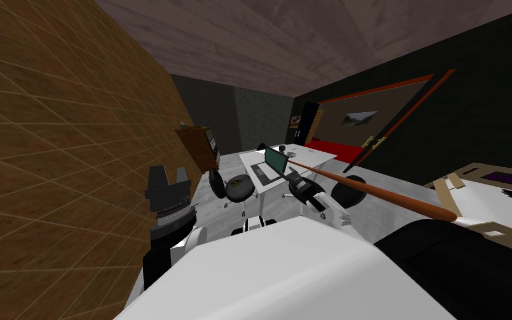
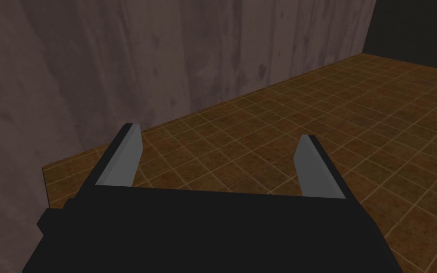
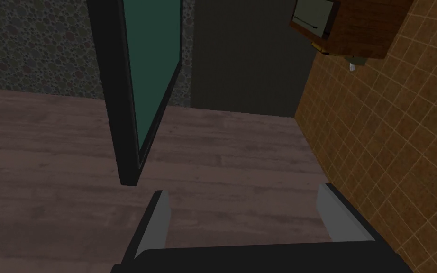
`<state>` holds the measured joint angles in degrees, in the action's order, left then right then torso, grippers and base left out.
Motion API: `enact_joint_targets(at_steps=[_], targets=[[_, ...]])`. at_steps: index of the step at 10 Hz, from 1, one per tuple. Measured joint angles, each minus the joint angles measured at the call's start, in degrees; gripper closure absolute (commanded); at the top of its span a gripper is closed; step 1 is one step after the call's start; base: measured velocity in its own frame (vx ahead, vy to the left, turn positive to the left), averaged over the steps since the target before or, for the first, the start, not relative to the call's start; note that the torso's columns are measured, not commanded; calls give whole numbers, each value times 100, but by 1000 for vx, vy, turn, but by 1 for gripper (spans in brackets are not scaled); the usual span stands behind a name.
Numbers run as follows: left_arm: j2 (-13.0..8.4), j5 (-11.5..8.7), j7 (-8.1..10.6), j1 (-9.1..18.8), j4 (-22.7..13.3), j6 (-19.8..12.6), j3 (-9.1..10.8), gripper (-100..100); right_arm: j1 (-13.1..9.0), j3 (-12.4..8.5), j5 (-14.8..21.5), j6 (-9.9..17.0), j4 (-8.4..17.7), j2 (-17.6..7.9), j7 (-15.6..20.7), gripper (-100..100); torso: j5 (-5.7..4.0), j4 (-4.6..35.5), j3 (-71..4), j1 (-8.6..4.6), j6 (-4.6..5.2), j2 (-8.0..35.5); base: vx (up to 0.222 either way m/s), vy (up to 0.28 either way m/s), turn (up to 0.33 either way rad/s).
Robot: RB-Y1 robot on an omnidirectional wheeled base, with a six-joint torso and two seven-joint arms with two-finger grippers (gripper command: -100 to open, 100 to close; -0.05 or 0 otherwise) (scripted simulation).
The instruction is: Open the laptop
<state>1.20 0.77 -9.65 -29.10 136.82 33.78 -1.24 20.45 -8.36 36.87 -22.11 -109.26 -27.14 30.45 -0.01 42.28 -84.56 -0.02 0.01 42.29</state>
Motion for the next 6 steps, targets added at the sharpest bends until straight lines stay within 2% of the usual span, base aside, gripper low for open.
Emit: enact_joint_targets(at_steps=[3,6], targets=[[0,0,0,0,0,0,0,0,-196,-96,445,181,357,-399,417,-100,2,0,0,4,-1,0,38,-26,92],[0,0,0,0,0,0,0,0,-267,-229,811,258,629,-706,791,-100,1,0,0,3,-1,1,31,-23,79]])
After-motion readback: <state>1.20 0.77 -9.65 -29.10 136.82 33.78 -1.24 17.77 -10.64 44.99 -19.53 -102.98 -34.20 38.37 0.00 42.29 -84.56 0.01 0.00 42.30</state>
